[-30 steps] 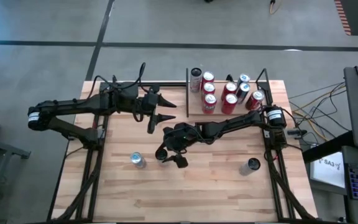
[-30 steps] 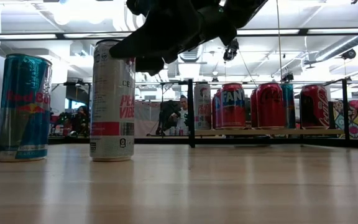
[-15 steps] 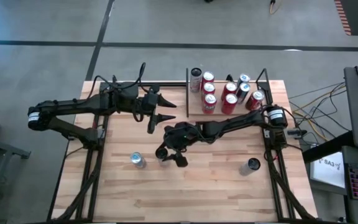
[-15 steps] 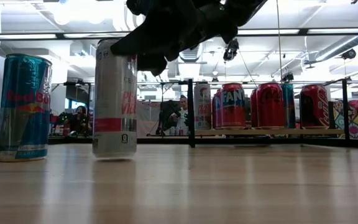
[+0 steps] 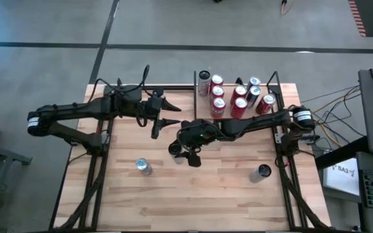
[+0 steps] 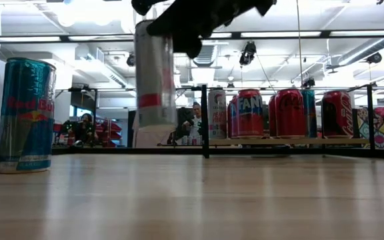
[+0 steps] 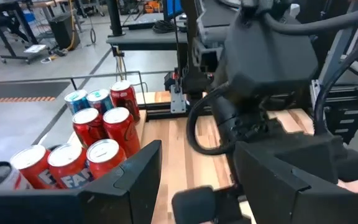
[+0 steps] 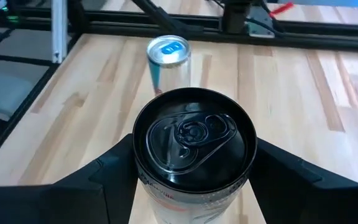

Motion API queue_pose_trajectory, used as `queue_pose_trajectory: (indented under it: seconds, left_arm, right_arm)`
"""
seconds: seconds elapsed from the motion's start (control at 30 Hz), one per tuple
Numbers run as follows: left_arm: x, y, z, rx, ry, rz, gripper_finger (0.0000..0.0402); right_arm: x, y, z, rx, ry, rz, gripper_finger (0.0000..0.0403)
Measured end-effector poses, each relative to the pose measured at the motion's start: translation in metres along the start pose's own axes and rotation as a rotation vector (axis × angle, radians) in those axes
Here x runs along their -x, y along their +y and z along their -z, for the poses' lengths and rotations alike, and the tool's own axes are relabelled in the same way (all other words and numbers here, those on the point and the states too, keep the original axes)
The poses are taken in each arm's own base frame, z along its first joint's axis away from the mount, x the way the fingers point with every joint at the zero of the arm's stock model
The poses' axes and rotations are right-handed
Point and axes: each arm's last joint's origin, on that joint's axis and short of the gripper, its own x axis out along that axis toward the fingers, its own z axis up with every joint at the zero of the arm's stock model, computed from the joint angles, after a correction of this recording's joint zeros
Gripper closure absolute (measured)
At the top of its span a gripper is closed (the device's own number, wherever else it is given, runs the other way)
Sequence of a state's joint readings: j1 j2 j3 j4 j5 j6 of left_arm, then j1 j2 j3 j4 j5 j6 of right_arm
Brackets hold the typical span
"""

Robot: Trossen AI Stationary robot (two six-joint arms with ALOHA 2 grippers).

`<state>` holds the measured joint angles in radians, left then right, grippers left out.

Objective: Place canned beverage on shelf
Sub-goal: Put the left white soda can on the shelf aligned with the other white soda can

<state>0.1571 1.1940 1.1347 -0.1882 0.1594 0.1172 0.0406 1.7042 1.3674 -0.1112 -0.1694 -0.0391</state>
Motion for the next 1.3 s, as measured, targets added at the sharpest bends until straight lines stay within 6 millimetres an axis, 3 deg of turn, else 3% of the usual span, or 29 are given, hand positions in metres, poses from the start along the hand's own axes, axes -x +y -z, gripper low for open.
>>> queue_pose_trajectory:
  seconds: [0.3,0.63,1.3]
  left_arm:
    - [0.016,-0.001,-0.007,-0.028,-0.03,-0.009,0.0212]
    - [0.019,-0.002,-0.008,-0.069,-0.036,-0.021,0.0212]
    - [0.018,-0.001,-0.007,-0.174,-0.028,-0.029,0.0212]
  right_arm:
    - [0.03,0.001,-0.003,-0.168,-0.01,0.139,0.0158]
    - [0.061,0.009,0.004,-0.382,0.013,0.613,0.0158]
    - [0.091,0.027,0.024,-0.517,0.159,0.781,0.0157]
